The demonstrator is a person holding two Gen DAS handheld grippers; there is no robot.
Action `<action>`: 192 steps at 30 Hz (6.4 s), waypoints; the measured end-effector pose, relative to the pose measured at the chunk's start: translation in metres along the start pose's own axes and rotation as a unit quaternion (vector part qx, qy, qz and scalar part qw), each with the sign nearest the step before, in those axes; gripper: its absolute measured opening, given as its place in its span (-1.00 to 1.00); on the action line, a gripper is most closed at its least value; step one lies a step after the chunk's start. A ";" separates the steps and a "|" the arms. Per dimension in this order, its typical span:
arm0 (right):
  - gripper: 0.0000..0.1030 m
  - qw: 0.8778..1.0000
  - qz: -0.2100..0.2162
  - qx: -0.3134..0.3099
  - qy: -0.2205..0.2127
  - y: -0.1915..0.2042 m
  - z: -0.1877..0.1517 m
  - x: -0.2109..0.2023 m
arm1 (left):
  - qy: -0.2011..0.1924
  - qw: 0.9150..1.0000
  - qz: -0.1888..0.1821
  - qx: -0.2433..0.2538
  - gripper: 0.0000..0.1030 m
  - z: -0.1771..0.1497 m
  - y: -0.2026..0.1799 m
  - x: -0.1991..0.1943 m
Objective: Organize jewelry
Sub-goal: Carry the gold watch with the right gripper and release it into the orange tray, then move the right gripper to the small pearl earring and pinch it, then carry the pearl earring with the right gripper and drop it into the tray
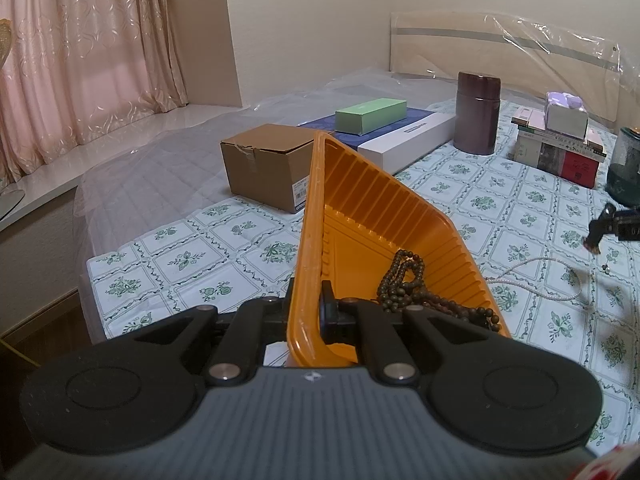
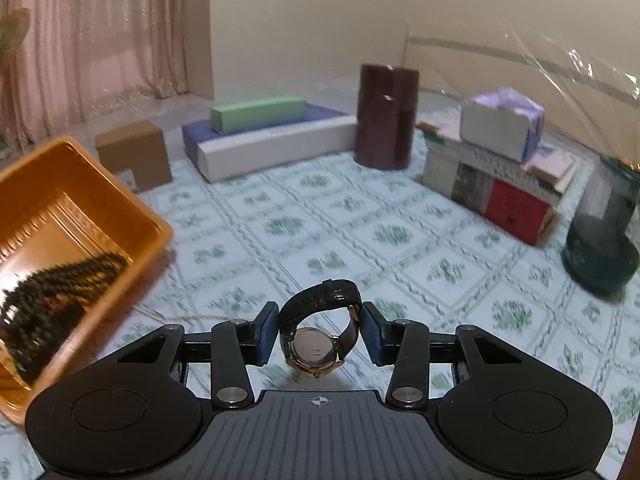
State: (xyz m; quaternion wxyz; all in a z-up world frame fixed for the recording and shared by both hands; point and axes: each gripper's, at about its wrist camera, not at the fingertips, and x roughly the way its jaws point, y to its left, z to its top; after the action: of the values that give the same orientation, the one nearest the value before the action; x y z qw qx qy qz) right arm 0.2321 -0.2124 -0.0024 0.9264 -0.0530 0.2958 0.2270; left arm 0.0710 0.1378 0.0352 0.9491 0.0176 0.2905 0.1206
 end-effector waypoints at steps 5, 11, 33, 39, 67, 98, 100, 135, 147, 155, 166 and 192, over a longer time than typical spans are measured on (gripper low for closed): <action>-0.14 0.999 0.027 -0.014 -0.015 0.020 0.017 -0.010 | 0.000 1.000 0.000 0.000 -0.87 0.000 0.000 0.000; -0.14 0.996 0.079 -0.034 -0.025 0.059 0.031 -0.016 | 0.000 1.000 0.000 0.000 -0.87 0.000 0.000 0.000; -0.14 0.975 0.217 -0.052 -0.010 0.161 0.056 -0.002 | 0.000 1.000 -0.002 -0.002 -0.87 0.001 -0.003 0.000; -0.14 0.963 0.266 -0.045 0.026 0.181 0.048 0.006 | 0.000 1.000 -0.002 -0.003 -0.87 0.001 -0.004 0.000; 0.42 0.977 0.205 0.044 0.028 0.123 0.024 -0.001 | 0.002 1.000 -0.004 -0.009 -0.87 -0.002 0.002 0.002; 0.03 0.994 -0.045 0.093 0.040 -0.045 -0.060 -0.007 | 0.001 1.000 -0.002 -0.003 -0.87 0.000 0.001 0.001; -0.11 0.993 -0.048 0.092 0.048 -0.049 -0.060 0.001 | 0.001 1.000 -0.002 -0.003 -0.87 -0.001 0.001 0.001; -0.84 0.999 0.008 0.038 0.027 0.013 -0.040 -0.011 | 0.001 1.000 -0.002 -0.001 -0.87 0.000 0.001 0.002; -0.84 0.993 0.119 -0.018 -0.005 0.093 -0.001 -0.020 | 0.001 1.000 -0.002 -0.002 -0.87 0.000 0.000 0.001; -0.84 0.983 0.177 -0.043 -0.008 0.142 0.016 -0.014 | 0.001 1.000 -0.002 -0.002 -0.87 0.000 0.000 0.001; -0.84 0.971 0.228 -0.067 0.014 0.191 0.021 0.004 | 0.001 1.000 -0.003 -0.005 -0.87 0.001 0.000 0.001; 0.10 0.983 0.185 -0.001 -0.002 0.142 0.015 -0.004 | 0.001 1.000 -0.004 -0.006 -0.87 0.000 0.002 0.000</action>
State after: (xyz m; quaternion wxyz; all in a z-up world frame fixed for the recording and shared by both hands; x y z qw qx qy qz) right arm 0.1729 -0.0834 0.0171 0.8687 0.0018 0.2985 0.3952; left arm 0.0708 0.1400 0.0354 0.9494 0.0102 0.2904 0.1188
